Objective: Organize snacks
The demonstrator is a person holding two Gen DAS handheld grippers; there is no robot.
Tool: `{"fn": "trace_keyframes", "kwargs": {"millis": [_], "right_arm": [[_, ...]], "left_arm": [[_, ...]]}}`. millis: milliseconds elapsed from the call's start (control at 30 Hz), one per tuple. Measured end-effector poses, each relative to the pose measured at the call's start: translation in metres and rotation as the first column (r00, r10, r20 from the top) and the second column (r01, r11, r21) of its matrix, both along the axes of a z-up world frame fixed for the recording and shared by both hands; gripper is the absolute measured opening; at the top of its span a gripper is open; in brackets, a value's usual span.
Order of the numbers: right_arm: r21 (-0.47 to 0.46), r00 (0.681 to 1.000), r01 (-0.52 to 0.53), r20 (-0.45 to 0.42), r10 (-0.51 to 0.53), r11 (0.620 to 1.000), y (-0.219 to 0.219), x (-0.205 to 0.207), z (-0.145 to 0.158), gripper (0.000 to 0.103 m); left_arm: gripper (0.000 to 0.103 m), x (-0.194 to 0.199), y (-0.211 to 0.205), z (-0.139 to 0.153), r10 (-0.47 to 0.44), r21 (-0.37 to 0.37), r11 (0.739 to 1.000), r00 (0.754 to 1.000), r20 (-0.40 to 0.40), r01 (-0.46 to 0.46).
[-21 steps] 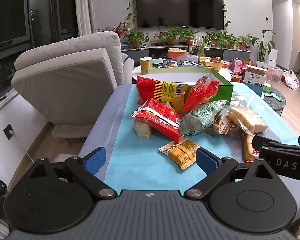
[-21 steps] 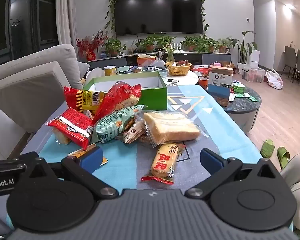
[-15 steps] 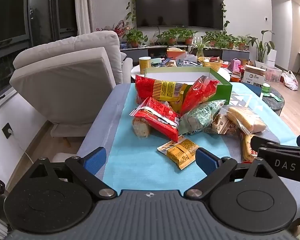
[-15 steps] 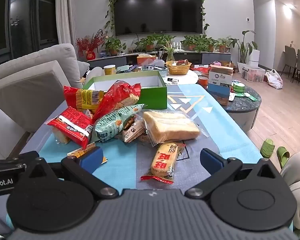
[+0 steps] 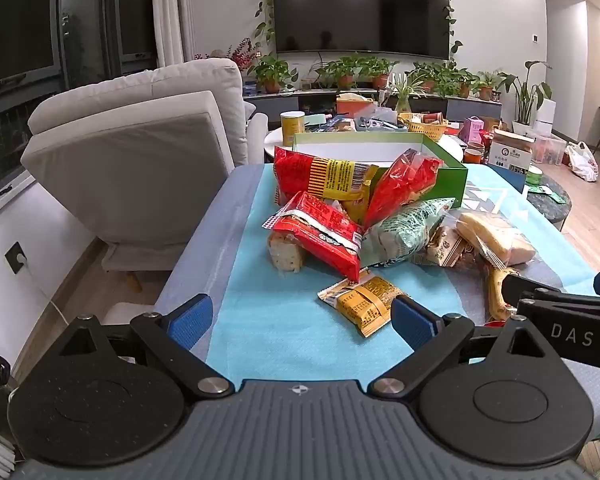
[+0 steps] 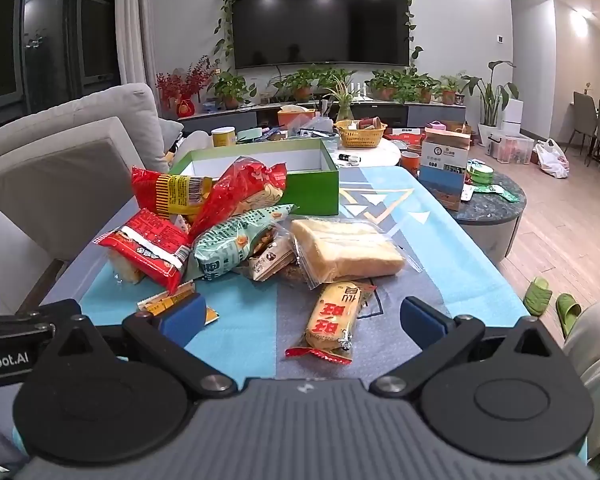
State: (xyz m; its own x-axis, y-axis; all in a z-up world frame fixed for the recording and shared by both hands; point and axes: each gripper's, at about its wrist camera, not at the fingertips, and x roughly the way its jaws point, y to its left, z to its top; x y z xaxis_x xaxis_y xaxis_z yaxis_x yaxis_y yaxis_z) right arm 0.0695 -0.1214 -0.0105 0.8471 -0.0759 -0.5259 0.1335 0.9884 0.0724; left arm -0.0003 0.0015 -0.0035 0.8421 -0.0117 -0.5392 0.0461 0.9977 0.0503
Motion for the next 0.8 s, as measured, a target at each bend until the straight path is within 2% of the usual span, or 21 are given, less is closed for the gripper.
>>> {"fn": "trace_keyframes", "kwargs": {"millis": [300,500,567,800], "right_arm": [[0.001,1.0,-0.002,0.0,0.002,1.0,0.002,-0.002,0.001,0.049],[0.006,1.0,-0.013,0.009,0.013,1.0,0.005,0.007,-0.011,0.049],[0.013,1.0,-0.026,0.01,0.026,1.0,0.002,0.002,-0.001,0.049],[0.015,0.999,-0.039,0.026,0.039,0.999,0.0,0.002,0.005,0.049]], "left_arm": [[0.096,0.002,0.001,-0.003,0.008,-0.007,1.0,1.0,-0.011,-0.008],[0.096,0.005,0.004,-0.004,0.016,-0.018,1.0,1.0,-0.021,-0.016],[0.096,0.006,0.004,-0.005,0.016,-0.017,1.0,1.0,-0.022,-0.017],[0.096,0.008,0.003,-0.005,0.013,-0.009,1.0,1.0,-0.026,-0.014]]}}
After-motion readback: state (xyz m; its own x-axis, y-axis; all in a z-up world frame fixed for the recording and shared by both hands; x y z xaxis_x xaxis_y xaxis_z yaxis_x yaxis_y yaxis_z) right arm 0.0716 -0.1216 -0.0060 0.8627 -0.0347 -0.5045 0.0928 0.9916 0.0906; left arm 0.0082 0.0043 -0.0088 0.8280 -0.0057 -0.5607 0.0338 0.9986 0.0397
